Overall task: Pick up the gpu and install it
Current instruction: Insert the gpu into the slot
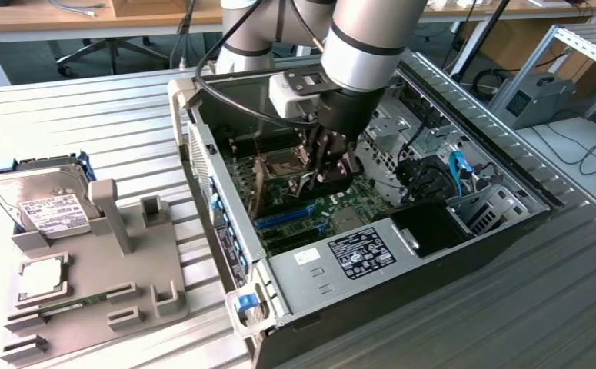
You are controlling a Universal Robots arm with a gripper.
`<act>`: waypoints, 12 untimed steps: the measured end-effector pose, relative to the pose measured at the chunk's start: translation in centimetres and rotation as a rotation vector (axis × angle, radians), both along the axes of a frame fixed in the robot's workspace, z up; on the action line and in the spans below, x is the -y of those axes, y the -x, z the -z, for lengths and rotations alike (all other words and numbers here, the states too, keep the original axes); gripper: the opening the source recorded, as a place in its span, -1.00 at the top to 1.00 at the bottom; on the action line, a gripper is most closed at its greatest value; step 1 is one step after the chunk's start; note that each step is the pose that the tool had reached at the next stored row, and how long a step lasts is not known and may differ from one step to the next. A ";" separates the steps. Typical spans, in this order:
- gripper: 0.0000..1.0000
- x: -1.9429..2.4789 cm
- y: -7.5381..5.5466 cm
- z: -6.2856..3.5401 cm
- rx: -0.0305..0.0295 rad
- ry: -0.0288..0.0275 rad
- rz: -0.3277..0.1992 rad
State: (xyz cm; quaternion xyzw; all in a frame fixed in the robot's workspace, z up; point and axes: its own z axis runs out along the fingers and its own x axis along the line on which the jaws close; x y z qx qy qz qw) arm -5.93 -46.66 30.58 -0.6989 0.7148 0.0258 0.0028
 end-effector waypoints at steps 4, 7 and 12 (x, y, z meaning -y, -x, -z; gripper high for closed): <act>0.48 -0.20 0.3 0.12 -0.0001 0.0176 -0.003; 0.48 -0.37 0.4 0.26 -0.0002 0.0303 -0.004; 0.48 -0.43 0.9 0.73 -0.0001 0.0342 -0.005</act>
